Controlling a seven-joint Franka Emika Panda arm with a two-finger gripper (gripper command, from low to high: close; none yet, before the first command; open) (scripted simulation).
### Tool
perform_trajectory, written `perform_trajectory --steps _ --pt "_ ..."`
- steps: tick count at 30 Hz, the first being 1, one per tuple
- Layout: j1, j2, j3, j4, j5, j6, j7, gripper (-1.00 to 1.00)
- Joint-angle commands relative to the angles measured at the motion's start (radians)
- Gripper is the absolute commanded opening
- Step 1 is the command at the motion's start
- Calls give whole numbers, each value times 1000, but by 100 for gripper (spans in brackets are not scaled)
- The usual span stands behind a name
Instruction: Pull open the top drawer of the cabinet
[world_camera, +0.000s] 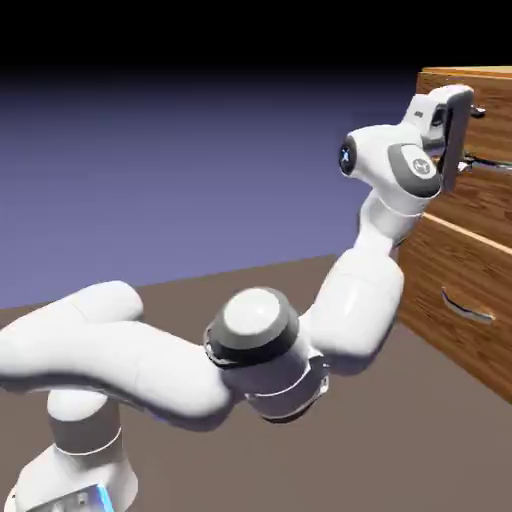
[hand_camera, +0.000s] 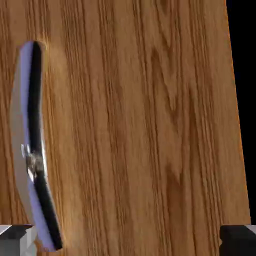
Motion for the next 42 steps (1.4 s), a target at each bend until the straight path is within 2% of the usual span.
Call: perform_trajectory --steps 1,10,11,42 --pt "11 -5 -6 6 -14 -3 -2 0" --pt "167 26 -4 288 -3 118 -51 0" --pt "167 26 -4 288 -3 118 -51 -100" --pt "-460 -96 47 -799 68 -338 86 -100"
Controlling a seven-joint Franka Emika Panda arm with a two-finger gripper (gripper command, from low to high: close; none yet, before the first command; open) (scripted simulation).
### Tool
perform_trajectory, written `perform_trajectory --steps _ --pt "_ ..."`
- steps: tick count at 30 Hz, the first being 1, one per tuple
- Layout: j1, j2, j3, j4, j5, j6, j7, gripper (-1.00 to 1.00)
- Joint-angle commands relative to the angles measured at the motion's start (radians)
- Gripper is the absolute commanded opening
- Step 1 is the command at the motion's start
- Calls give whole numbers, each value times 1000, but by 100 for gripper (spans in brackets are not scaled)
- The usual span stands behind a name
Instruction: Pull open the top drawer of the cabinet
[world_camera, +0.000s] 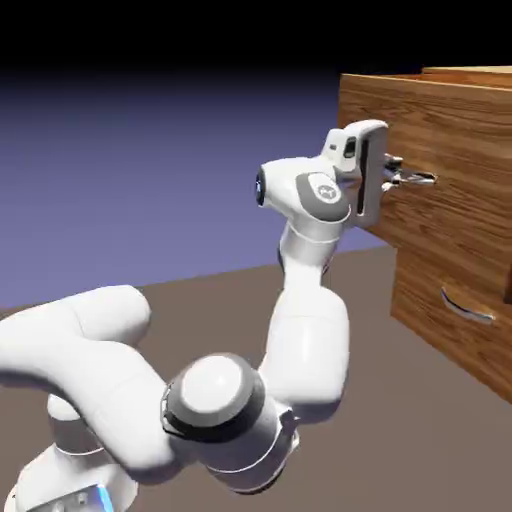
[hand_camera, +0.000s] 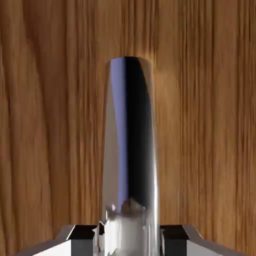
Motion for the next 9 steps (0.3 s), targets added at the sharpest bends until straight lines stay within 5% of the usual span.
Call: perform_trajectory --steps 1,5,6,9 --pt "-22 -5 7 -38 6 -13 4 -100" --pt "-108 -29 38 -174 49 -64 12 -100" --pt "-108 -29 38 -174 49 -64 12 100" --pt "-166 -30 65 -246 89 -81 28 100"
